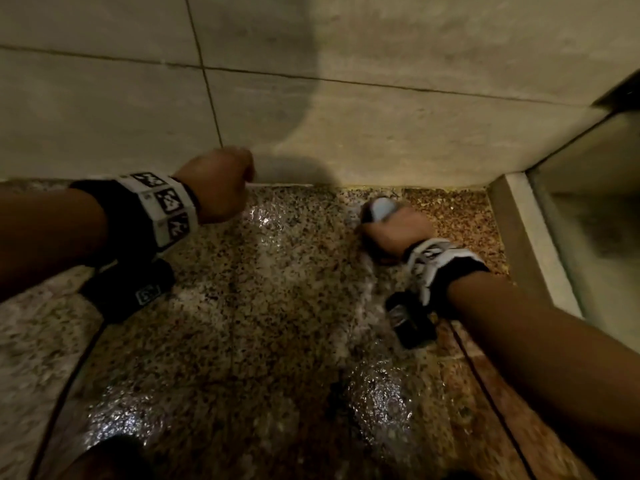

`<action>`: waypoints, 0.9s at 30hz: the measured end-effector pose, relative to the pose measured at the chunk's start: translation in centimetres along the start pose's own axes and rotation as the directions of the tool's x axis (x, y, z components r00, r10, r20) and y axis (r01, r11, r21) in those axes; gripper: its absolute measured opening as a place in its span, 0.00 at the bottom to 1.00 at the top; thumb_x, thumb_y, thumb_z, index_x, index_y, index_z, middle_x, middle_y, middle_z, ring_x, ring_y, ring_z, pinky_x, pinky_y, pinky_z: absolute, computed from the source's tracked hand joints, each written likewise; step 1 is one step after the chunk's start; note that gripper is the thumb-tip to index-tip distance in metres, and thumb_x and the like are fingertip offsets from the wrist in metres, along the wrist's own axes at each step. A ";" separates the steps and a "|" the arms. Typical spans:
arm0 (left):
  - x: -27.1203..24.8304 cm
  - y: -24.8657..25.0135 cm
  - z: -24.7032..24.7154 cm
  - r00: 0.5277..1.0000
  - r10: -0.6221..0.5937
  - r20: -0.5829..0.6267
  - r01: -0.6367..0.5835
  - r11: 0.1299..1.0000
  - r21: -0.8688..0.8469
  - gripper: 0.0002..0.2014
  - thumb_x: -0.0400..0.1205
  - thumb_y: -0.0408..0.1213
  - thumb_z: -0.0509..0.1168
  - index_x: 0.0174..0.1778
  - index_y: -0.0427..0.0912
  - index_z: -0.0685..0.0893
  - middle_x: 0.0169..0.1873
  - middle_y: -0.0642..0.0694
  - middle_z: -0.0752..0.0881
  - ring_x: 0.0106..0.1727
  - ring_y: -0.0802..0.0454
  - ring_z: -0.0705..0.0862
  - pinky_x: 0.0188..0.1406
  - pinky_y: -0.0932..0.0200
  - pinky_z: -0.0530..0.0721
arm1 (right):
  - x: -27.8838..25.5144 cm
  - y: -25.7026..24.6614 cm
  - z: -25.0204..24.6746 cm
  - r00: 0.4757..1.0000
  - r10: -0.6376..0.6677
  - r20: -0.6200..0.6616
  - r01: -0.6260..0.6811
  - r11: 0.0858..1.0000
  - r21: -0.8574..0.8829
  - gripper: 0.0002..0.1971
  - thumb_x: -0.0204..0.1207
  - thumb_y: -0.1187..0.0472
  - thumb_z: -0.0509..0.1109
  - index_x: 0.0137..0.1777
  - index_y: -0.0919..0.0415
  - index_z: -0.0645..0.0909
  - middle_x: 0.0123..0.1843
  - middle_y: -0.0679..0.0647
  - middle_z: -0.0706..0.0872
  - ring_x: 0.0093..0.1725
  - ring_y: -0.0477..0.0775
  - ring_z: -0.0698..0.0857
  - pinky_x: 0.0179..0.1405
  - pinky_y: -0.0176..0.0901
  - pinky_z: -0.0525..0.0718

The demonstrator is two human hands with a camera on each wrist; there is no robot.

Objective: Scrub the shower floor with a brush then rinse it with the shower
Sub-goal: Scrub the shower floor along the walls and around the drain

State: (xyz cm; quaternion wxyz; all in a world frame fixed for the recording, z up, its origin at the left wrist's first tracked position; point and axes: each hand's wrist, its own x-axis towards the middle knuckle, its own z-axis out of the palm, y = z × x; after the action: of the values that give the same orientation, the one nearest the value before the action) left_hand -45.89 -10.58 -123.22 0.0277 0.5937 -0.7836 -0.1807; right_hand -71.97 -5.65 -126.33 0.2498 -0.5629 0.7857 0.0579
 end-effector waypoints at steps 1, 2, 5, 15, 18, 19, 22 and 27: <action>0.0 -0.3 -0.4 1.000 -0.018 -0.008 0.018 1.000 -0.011 0.11 0.78 0.30 0.62 0.56 0.40 0.80 0.58 0.37 0.81 0.58 0.37 0.80 0.52 0.53 0.76 | 0.4 1.2 -0.8 0.995 0.089 -0.038 -0.089 0.996 -0.005 0.26 0.65 0.40 0.69 0.54 0.58 0.82 0.47 0.57 0.85 0.47 0.61 0.86 0.33 0.43 0.81; 0.1 -0.2 -0.7 0.999 -0.018 -0.027 0.017 0.999 -0.036 0.11 0.77 0.30 0.62 0.55 0.39 0.81 0.58 0.37 0.82 0.58 0.37 0.80 0.52 0.54 0.76 | 0.1 1.0 -0.9 0.990 0.128 -0.052 -0.128 0.992 0.005 0.29 0.65 0.40 0.72 0.59 0.60 0.81 0.50 0.58 0.85 0.49 0.62 0.86 0.34 0.41 0.82; 0.7 2.1 -0.5 0.994 0.071 -0.082 -0.079 0.992 -0.100 0.12 0.75 0.29 0.62 0.53 0.37 0.82 0.55 0.35 0.84 0.57 0.36 0.81 0.55 0.51 0.78 | -2.5 -5.0 2.5 0.991 -0.129 0.038 0.128 0.991 0.033 0.28 0.72 0.47 0.73 0.68 0.62 0.75 0.57 0.60 0.81 0.60 0.63 0.83 0.49 0.45 0.81; -0.4 1.9 -0.2 0.987 0.157 0.018 -0.158 0.988 0.001 0.10 0.78 0.33 0.63 0.54 0.37 0.78 0.53 0.36 0.82 0.54 0.37 0.80 0.49 0.50 0.76 | -1.7 -2.4 0.1 1.000 -0.024 0.019 0.025 0.997 -0.078 0.25 0.74 0.46 0.70 0.66 0.61 0.78 0.62 0.61 0.84 0.58 0.64 0.84 0.48 0.45 0.81; -0.6 0.8 -0.7 0.996 0.082 0.017 -0.083 0.996 0.036 0.11 0.77 0.33 0.64 0.55 0.39 0.78 0.54 0.37 0.83 0.55 0.36 0.81 0.50 0.50 0.78 | -2.2 -2.6 0.6 0.999 0.019 0.038 -0.017 0.999 -0.048 0.38 0.71 0.43 0.73 0.75 0.62 0.68 0.66 0.61 0.81 0.61 0.64 0.82 0.48 0.45 0.82; -0.4 1.1 -0.6 0.996 0.084 0.019 -0.084 0.996 0.035 0.11 0.77 0.33 0.63 0.55 0.39 0.78 0.54 0.36 0.83 0.55 0.36 0.81 0.50 0.50 0.78 | -3.3 -3.9 1.8 0.992 -0.095 0.086 0.097 0.995 -0.020 0.38 0.71 0.44 0.73 0.76 0.63 0.68 0.65 0.60 0.81 0.61 0.63 0.82 0.48 0.45 0.82; 0.0 2.5 0.1 0.985 0.165 0.058 -0.167 0.985 0.032 0.12 0.77 0.32 0.63 0.57 0.37 0.78 0.54 0.35 0.82 0.55 0.37 0.80 0.48 0.52 0.75 | -7.4 -8.1 6.4 0.878 -0.350 0.326 0.368 0.930 0.007 0.39 0.71 0.43 0.75 0.78 0.60 0.67 0.66 0.59 0.81 0.59 0.59 0.83 0.47 0.45 0.82; -0.3 1.0 0.2 0.991 0.107 0.081 -0.113 0.991 0.066 0.12 0.79 0.33 0.61 0.58 0.40 0.78 0.56 0.36 0.83 0.55 0.38 0.80 0.45 0.55 0.74 | -3.1 -3.4 3.9 0.970 -0.157 0.185 0.143 0.986 0.083 0.32 0.70 0.44 0.77 0.71 0.58 0.75 0.54 0.55 0.84 0.45 0.53 0.84 0.34 0.38 0.80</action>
State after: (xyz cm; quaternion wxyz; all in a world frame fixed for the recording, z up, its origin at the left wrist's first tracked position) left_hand -46.73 -10.03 -123.01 -0.0139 0.5427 -0.8216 -0.1739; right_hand -66.80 -2.76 -127.69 0.3471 -0.6036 0.7148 0.0652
